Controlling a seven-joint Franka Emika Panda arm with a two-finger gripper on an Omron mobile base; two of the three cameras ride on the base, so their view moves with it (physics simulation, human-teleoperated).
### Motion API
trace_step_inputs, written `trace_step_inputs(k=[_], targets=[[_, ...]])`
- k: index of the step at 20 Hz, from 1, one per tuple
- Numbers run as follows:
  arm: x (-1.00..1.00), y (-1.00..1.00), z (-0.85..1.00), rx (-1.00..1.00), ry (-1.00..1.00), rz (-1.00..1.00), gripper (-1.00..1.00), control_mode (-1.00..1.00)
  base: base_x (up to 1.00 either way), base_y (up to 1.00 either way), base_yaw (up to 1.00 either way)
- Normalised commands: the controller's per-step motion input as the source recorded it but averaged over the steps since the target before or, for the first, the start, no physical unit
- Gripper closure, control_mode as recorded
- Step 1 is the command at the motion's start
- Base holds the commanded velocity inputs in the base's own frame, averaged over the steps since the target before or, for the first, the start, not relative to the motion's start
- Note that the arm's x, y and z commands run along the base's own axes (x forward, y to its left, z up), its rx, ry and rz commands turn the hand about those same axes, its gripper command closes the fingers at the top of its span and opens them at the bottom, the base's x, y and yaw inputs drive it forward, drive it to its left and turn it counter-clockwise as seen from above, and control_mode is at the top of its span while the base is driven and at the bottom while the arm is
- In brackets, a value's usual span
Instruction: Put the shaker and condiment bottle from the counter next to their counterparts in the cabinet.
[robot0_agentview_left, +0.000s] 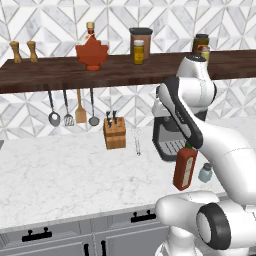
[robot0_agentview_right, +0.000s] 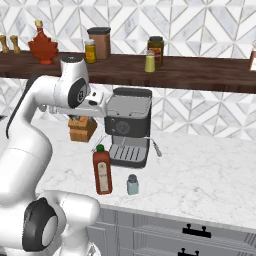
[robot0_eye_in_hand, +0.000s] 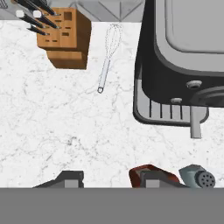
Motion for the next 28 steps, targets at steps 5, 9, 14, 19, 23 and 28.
trace_step_inputs(k=[5,9,14,19,23,28], targets=[[-0.21,-0.02,0.0,0.0,-0.05,0.0,-1.0,-1.0,0.0,0.0,0.0],[-0.41,-0.21,0.0,0.0,-0.19,0.0,-1.0,-1.0,0.0,0.0,0.0],[-0.2,-0.41,0.0,0.0,-0.1,0.01,-1.0,-1.0,0.0,0.0,0.0],[-0.1,-0.43,-0.08,0.0,0.03,0.06,-1.0,-1.0,0.0,0.0,0.0],[-0.18,-0.46,-0.28,0.0,0.0,0.12,-1.0,-1.0,0.0,0.0,0.0],[-0.26,-0.57,-0.36,0.0,-0.01,0.26,-1.0,-1.0,0.0,0.0,0.0]])
